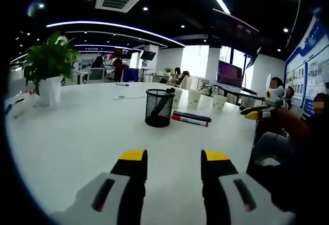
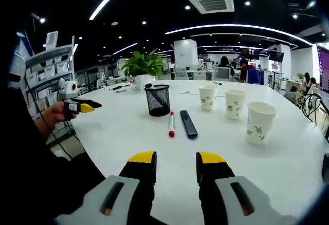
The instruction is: Place the scattered laser pointers and whiteboard markers into the pen holder and stack the scattered paper cups together
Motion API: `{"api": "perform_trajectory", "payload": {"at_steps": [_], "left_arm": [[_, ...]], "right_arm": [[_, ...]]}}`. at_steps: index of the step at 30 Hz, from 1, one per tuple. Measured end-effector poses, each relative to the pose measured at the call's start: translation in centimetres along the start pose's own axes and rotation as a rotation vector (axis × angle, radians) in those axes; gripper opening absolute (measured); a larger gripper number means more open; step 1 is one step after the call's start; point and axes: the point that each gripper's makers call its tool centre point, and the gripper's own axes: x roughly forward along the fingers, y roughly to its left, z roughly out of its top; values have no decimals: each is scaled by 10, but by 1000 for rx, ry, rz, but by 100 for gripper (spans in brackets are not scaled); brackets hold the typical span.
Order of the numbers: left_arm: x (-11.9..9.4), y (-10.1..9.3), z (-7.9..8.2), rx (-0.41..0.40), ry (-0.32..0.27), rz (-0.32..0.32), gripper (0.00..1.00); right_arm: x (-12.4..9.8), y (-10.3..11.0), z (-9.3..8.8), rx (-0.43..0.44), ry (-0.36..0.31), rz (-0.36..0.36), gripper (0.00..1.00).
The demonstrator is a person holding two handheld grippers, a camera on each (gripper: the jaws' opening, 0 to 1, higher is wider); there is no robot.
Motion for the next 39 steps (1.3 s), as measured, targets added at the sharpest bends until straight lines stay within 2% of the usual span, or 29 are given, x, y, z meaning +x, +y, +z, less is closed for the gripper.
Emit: {"api": "perform_trajectory", "payload": {"at_steps": [16, 39], "left_arm": [[-1, -6, 4, 4, -6, -10, 43], [-7, -7, 3, 6, -2, -4, 43]], "right_arm": [[5, -5, 5, -3, -18, -38, 34], [24, -2, 7, -18, -28, -22, 33]]}}
